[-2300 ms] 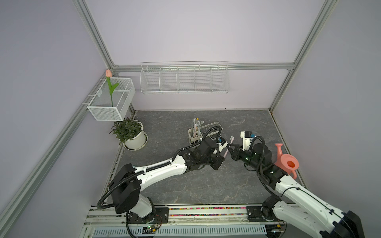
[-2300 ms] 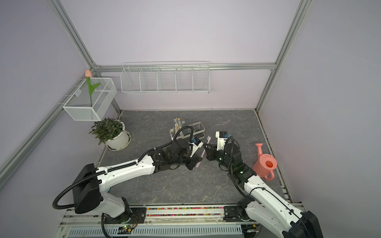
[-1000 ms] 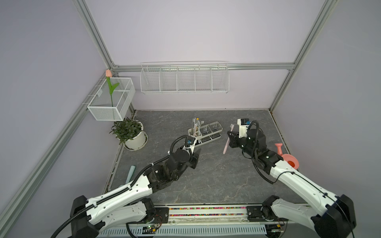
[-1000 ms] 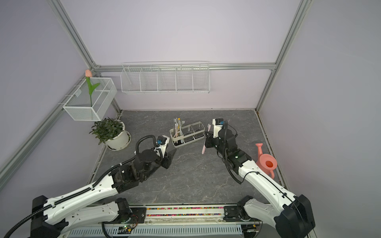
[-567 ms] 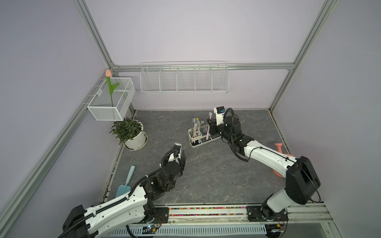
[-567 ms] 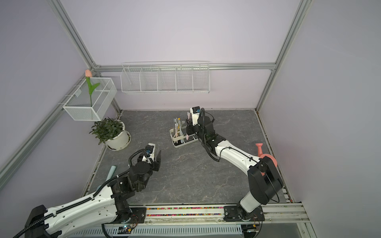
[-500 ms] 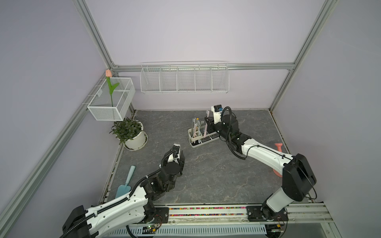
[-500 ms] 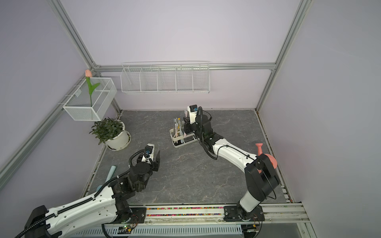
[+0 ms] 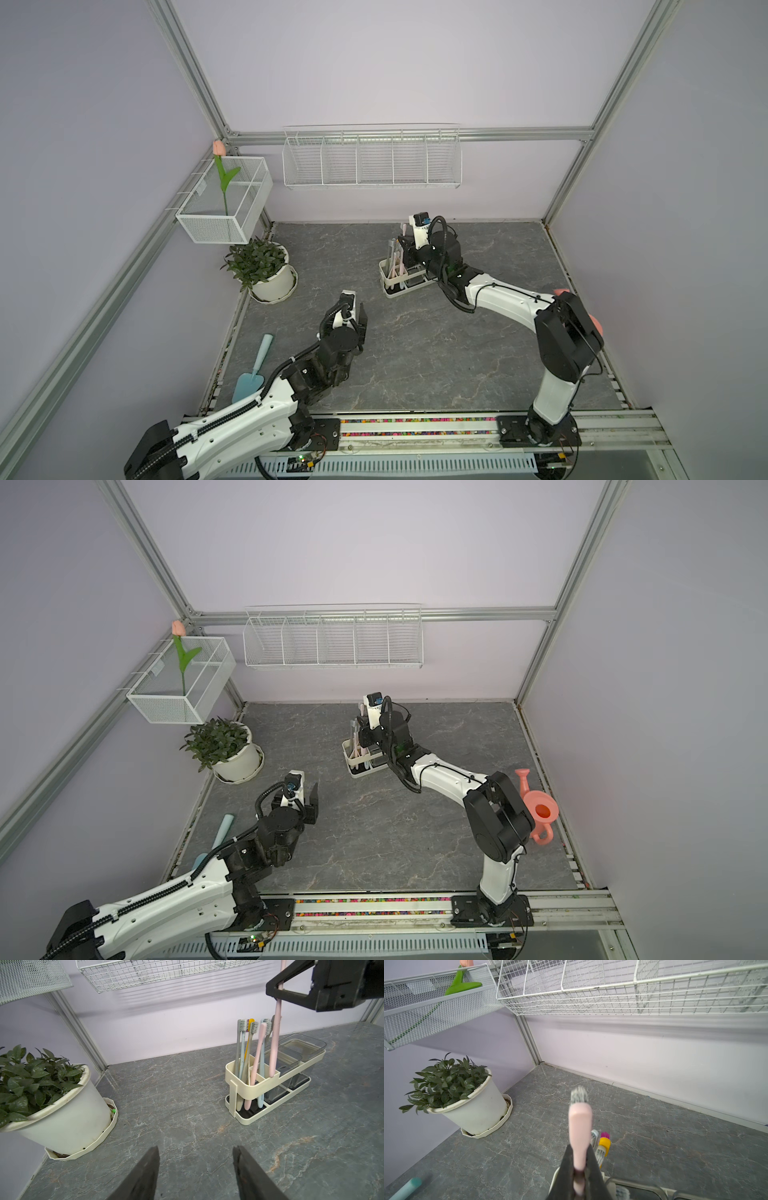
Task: Place the toothbrush into the toothbrush holder
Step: Place the toothbrush in the toothbrush holder.
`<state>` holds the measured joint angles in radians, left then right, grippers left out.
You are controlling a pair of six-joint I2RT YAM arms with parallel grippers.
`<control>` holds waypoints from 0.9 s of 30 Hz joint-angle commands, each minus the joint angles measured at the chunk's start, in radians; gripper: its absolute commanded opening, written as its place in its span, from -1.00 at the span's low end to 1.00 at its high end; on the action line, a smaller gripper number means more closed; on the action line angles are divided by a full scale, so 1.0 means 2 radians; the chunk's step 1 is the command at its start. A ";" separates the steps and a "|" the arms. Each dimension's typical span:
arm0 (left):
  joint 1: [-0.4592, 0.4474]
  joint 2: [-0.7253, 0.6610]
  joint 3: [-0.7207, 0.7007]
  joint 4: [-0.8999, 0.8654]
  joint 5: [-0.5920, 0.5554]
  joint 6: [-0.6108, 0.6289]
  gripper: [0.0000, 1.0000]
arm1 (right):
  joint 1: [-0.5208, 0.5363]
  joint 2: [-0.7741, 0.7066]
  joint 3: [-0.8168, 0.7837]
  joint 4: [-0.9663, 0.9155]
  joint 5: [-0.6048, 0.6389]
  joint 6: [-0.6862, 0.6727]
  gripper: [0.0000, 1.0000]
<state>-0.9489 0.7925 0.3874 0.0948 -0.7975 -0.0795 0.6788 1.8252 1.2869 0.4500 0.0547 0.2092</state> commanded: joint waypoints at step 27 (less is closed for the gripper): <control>0.013 0.020 -0.007 0.011 0.008 -0.022 0.25 | 0.020 0.053 -0.046 0.127 0.042 -0.050 -0.86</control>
<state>-0.9298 0.8326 0.3870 0.0998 -0.7841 -0.0967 0.7029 1.9305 1.2301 0.6376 0.1120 0.1520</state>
